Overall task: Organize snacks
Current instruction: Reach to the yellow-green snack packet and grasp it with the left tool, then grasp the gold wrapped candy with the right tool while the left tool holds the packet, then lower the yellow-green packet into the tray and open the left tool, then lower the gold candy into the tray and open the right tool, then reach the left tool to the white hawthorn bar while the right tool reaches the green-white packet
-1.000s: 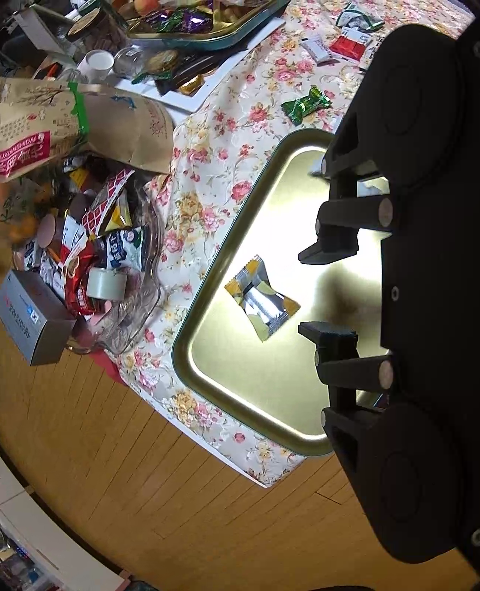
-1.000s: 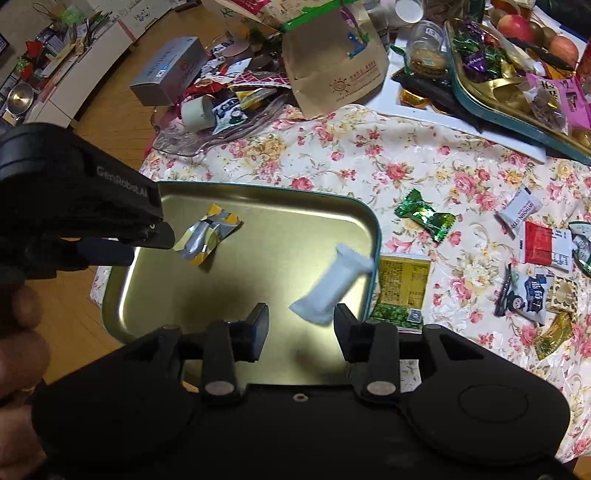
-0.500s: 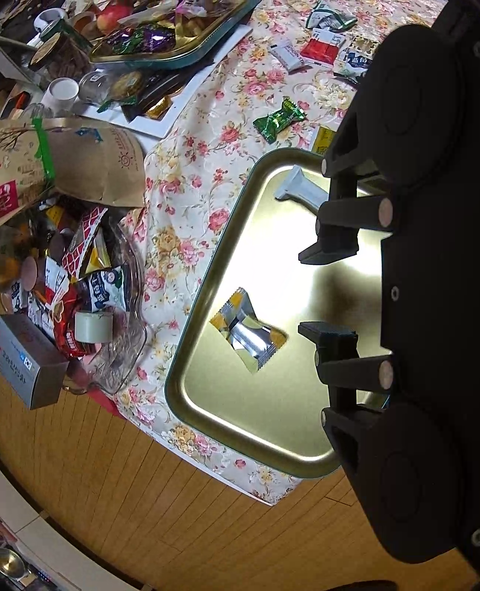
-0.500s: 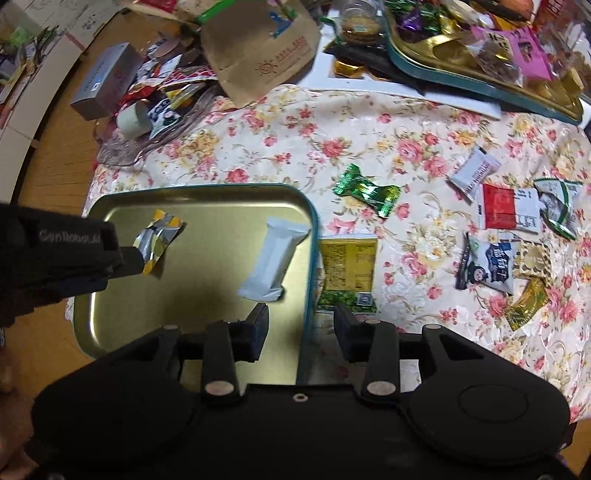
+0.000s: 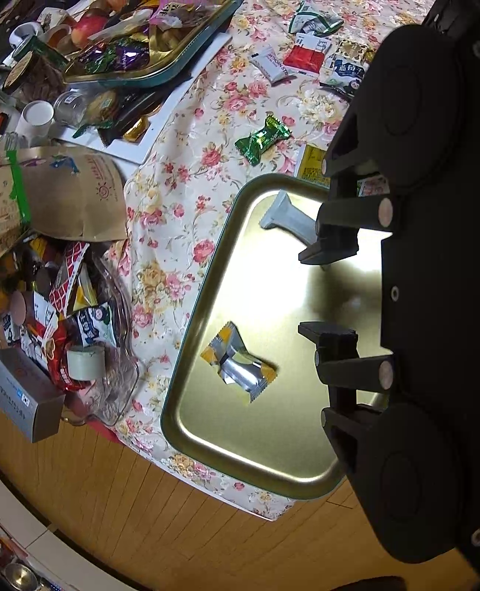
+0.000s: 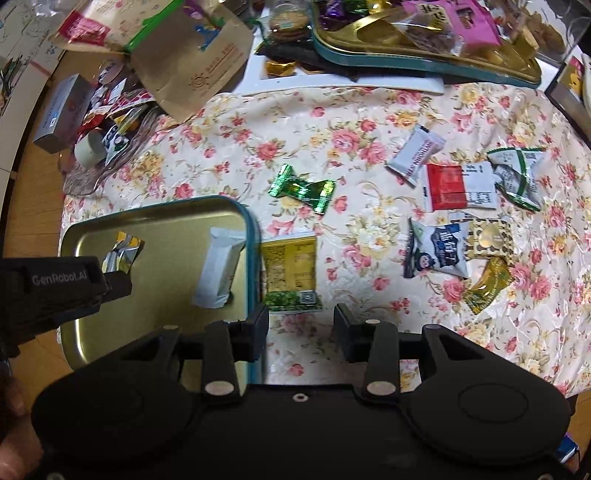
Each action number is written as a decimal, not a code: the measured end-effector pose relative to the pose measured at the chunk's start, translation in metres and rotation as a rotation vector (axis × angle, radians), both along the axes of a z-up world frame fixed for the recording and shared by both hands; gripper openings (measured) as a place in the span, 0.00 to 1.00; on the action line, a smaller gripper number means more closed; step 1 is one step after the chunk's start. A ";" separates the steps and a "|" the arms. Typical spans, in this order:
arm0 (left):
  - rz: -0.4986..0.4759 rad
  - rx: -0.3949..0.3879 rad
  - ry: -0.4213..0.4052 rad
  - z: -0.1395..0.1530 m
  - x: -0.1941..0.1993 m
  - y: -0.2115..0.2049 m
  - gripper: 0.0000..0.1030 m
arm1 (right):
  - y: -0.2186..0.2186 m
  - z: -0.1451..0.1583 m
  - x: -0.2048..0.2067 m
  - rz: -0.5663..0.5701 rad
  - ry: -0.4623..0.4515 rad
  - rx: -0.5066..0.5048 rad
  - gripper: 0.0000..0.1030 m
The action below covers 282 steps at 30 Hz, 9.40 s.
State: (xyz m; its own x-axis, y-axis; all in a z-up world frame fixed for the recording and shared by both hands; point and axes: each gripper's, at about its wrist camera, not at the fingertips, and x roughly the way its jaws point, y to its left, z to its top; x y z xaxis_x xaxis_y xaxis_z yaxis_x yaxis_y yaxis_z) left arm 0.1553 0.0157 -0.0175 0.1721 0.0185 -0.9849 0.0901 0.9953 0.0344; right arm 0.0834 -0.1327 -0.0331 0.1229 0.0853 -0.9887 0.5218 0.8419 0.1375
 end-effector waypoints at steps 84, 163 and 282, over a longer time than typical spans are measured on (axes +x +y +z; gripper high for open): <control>-0.181 -0.018 0.077 -0.096 -0.030 -0.125 0.49 | -0.161 0.038 -0.094 -0.406 -0.061 0.072 0.41; -0.311 -0.146 0.078 -0.002 -0.056 -0.131 0.43 | -0.137 -0.059 -0.074 -0.448 0.108 -0.012 0.20; -0.238 -0.098 0.077 -0.010 -0.018 -0.124 0.43 | -0.164 0.004 -0.034 -0.381 -0.005 -0.048 0.40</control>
State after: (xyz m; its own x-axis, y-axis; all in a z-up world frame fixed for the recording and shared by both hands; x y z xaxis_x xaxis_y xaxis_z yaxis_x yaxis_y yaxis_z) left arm 0.1371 -0.1079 -0.0275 0.0846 -0.1094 -0.9904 0.3210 0.9440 -0.0768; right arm 0.0490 -0.2964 -0.0293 0.1413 -0.0136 -0.9899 0.7982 0.5930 0.1058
